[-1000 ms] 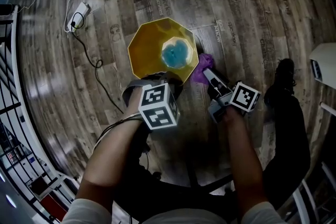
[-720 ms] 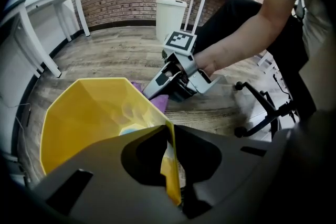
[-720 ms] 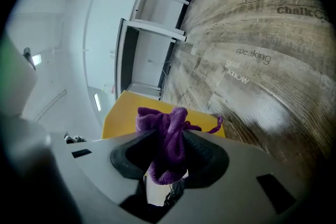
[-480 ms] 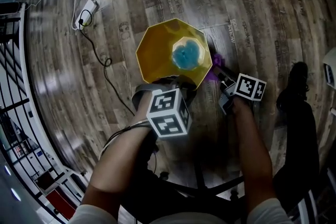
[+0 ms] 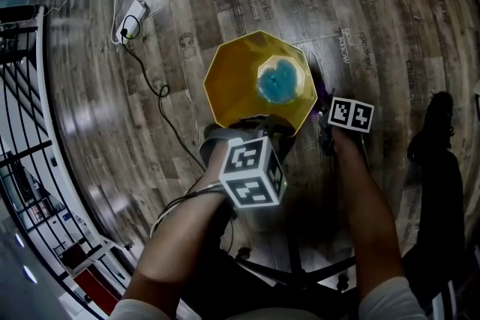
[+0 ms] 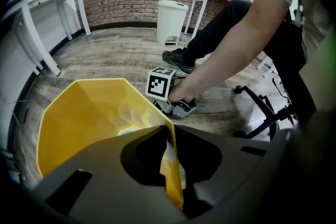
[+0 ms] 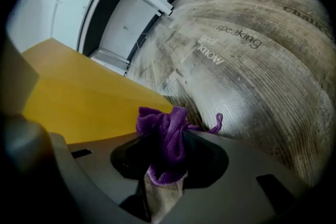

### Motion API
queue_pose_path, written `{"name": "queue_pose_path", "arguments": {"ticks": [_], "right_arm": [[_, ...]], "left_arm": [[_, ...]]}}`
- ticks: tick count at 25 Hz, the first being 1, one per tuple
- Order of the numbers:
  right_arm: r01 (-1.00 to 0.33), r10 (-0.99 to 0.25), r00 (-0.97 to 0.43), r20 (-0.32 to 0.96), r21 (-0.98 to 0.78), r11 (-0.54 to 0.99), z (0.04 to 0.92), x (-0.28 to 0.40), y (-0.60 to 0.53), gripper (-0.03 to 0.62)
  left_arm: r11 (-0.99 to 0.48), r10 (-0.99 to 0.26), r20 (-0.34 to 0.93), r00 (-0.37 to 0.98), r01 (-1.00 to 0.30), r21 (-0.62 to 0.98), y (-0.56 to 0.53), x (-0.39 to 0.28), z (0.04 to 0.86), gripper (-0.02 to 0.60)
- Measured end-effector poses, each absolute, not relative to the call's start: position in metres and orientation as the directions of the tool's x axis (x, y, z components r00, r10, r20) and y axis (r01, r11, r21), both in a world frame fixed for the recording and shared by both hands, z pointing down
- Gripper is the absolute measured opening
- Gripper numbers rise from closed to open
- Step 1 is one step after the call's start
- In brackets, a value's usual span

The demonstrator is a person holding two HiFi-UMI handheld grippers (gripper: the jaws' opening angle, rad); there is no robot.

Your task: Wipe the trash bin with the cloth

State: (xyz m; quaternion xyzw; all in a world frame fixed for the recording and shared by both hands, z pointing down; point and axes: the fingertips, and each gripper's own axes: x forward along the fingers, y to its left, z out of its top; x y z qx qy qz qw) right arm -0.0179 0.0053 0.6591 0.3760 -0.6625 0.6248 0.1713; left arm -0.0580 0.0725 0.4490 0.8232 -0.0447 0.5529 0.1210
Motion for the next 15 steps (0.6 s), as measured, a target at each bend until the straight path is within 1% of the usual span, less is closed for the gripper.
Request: {"name": "queue_pose_path", "arguments": {"ticks": [7, 13, 15], "right_arm": [[-0.813, -0.225, -0.559, 0.798, -0.581, -0.037, 0.689, -0.018, -0.001, 0.144], [-0.831, -0.225, -0.540, 0.811, -0.556, -0.009, 0.690, -0.018, -0.004, 0.144], [-0.831, -0.237, -0.537, 0.810, -0.556, -0.015, 0.684, -0.014, -0.003, 0.144]], "left_arm": [[-0.963, 0.054, 0.916, 0.397, -0.222, 0.153, 0.073, -0.056, 0.449, 0.025], [-0.956, 0.043, 0.912, 0.408, -0.248, 0.156, 0.072, -0.056, 0.451, 0.025], [-0.946, 0.043, 0.905, 0.424, -0.274, 0.174, 0.070, -0.052, 0.452, 0.025]]}}
